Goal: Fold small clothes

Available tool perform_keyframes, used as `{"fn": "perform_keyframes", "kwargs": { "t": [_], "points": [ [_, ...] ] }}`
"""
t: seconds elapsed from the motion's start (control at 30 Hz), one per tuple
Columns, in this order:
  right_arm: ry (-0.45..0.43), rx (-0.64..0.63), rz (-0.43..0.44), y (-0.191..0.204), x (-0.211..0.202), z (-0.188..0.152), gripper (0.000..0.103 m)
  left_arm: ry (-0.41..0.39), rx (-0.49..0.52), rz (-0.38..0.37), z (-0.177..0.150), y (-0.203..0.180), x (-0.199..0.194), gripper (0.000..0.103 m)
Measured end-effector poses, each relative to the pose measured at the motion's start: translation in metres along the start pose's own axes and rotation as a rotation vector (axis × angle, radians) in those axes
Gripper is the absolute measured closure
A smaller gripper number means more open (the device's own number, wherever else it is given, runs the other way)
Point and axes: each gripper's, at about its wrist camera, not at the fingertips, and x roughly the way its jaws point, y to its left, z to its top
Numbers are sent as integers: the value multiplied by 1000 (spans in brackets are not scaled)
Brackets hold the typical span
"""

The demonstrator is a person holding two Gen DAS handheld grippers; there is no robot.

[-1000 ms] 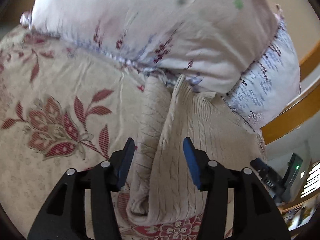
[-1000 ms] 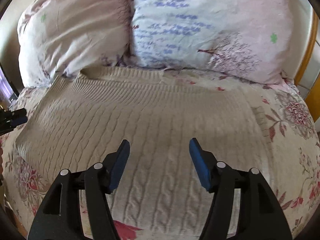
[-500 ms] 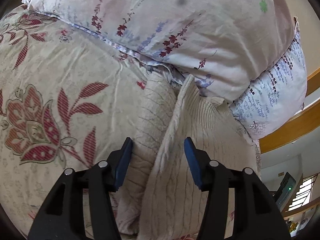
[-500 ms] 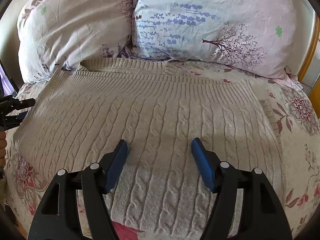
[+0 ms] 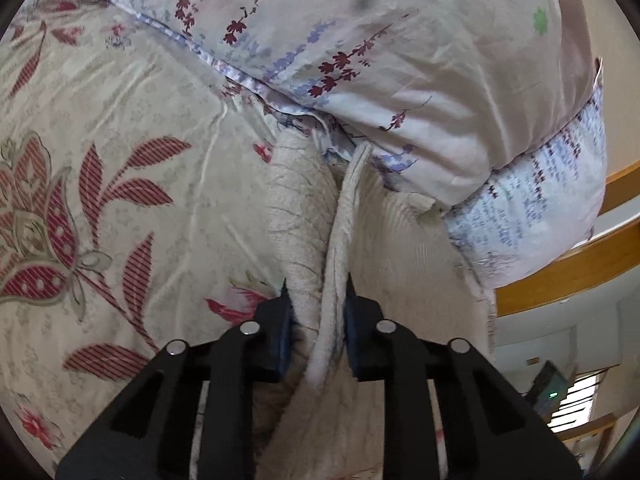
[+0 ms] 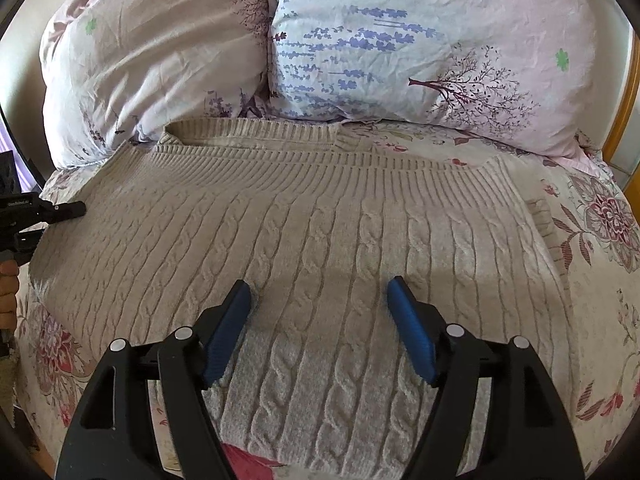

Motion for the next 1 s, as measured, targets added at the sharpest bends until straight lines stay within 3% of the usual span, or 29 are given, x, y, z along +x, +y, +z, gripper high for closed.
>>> {"fn": "perform_keyframes", "kwargs": {
  "t": [0.27,0.57,0.83,1.0],
  "points": [
    [-24,96,81,-21,-15,-1,30,-45,54,-159,-5,-50,-24,87],
    [-84,167,62,-54,-42,-9,27,-31,50,-317,-14,-106,-15,88],
    [-163,249,46,-95,-68,-17,24,44,145,-425,-47,-197,26,88],
    [-171,342,45,-128,-71,-31,24,134,195,-368,-88,-235,91,88]
  ]
}}
